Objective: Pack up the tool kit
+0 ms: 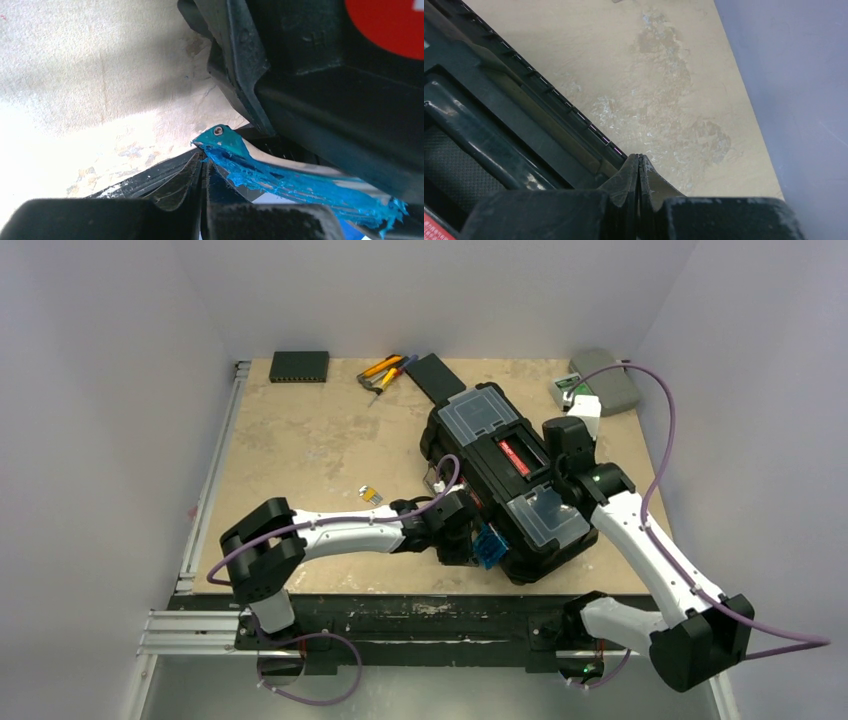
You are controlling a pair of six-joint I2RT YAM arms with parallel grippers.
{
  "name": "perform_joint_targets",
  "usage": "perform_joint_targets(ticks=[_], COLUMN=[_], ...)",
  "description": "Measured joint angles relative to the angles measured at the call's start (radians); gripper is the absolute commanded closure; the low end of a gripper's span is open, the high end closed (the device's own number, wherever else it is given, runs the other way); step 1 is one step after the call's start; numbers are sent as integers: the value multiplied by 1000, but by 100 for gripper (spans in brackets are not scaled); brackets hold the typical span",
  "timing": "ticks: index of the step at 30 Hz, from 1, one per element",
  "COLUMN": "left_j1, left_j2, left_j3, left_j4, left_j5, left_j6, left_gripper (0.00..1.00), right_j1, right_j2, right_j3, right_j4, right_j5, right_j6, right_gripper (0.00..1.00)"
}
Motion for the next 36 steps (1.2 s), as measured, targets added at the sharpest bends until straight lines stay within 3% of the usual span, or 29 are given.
perform_joint_targets(ticks=[6, 17, 22, 36], left_j1=[-8, -18, -26, -34], left_j2=[43, 50, 68, 74], left_j3=[102, 143, 141, 51], left_j4=[-152, -253, -237, -91], left_j5=[-25, -68, -64, -74], left_j6=[-81, -209, -252, -285], left_gripper=[100, 100, 100, 100], right_j1=[6, 5, 54, 43], right_j2=[-87, -227, -261, -264], right_j3=[-72, -158, -184, -210], right_j4=[69, 152, 206, 258], right_j5=[-24, -185, -467, -526], right_j6=[32, 80, 171, 213], right_gripper=[100, 100, 100, 100])
